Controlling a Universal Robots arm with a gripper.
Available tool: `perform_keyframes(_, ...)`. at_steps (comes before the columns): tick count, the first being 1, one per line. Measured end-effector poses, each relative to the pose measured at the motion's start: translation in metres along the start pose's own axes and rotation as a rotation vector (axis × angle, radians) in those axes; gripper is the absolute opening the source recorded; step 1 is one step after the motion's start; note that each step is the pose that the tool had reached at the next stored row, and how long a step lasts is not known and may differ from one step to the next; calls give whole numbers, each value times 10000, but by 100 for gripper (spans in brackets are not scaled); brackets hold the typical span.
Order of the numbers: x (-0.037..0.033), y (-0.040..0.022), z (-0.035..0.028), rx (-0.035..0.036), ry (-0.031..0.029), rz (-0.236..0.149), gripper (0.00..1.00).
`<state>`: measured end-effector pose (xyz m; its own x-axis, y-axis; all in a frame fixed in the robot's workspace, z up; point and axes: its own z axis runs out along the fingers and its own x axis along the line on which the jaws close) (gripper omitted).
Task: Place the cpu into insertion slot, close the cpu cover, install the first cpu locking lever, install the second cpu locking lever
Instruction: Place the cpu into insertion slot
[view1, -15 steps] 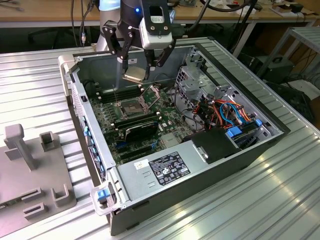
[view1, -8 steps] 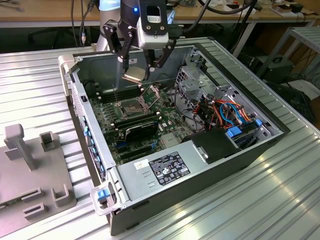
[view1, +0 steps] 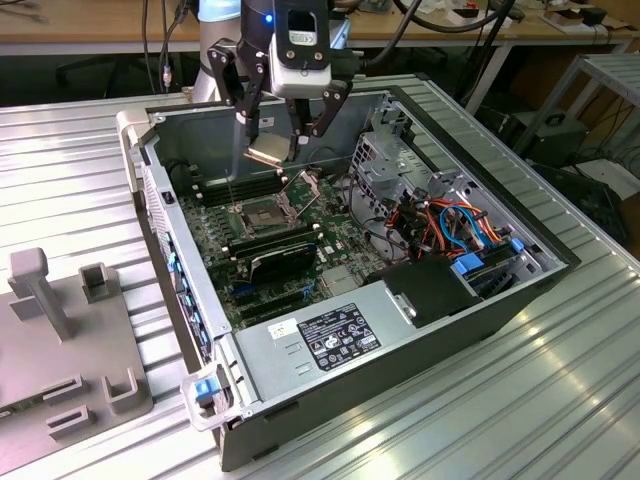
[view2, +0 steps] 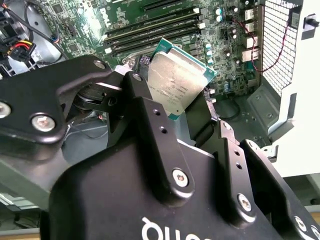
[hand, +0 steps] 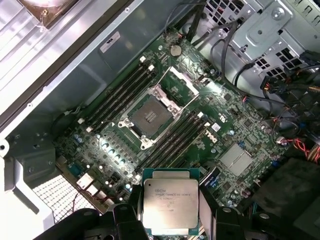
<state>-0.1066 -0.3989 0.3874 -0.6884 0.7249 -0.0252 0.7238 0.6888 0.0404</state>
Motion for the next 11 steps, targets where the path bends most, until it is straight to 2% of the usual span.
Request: perform_keyframes(11, 0, 0, 0, 17, -28, 689, 55)
